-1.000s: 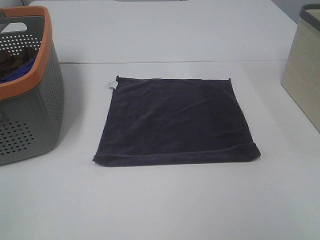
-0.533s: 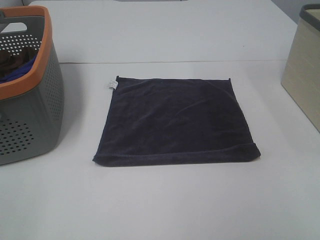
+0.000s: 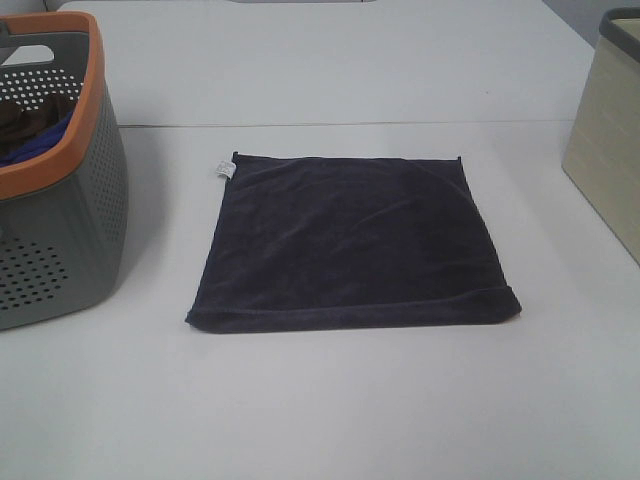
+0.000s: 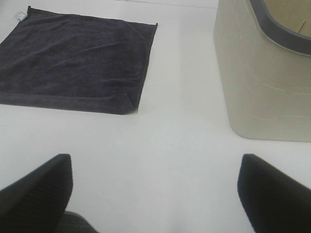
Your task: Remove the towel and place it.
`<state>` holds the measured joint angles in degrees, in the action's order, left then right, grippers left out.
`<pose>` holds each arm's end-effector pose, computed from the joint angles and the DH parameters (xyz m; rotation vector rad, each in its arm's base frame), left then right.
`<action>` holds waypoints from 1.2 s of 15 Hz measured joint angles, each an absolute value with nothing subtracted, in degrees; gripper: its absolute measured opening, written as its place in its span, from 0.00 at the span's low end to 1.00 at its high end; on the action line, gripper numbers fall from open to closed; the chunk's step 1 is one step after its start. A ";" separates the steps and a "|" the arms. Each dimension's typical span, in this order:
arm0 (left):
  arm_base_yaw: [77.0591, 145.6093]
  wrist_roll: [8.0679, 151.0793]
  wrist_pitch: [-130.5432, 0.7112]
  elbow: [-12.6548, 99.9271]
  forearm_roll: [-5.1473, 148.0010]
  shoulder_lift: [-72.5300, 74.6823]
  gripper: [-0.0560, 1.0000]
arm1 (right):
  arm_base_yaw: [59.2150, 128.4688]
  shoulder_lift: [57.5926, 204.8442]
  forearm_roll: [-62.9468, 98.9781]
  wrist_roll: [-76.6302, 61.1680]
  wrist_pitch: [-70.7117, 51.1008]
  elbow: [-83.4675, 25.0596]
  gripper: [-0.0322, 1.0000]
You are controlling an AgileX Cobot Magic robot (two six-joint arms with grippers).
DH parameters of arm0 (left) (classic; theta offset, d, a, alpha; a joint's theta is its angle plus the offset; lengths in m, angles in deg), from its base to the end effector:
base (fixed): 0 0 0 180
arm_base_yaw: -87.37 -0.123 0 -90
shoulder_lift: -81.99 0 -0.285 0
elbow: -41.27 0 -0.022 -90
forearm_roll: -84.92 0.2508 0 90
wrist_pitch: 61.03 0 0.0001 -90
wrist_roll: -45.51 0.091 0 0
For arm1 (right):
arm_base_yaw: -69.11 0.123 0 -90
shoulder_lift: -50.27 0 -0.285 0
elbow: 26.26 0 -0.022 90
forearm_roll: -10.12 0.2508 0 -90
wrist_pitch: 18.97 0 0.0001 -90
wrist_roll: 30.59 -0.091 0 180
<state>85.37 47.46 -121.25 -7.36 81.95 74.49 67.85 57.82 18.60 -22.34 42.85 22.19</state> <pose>-0.0050 -0.0043 0.2778 0.0013 2.0297 -0.0184 -0.0067 0.0120 0.2771 -0.1338 2.0438 0.0741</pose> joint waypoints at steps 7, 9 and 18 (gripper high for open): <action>85.48 47.46 -121.25 -7.36 81.89 74.49 0.89 | 67.85 57.82 18.54 -22.34 42.85 22.19 0.83; 85.48 47.46 -121.25 -7.36 81.89 74.49 0.89 | 67.85 57.82 18.54 -22.34 42.85 22.19 0.83; 85.48 47.46 -121.25 -7.36 81.89 74.49 0.89 | 67.85 57.82 18.54 -22.34 42.85 22.19 0.83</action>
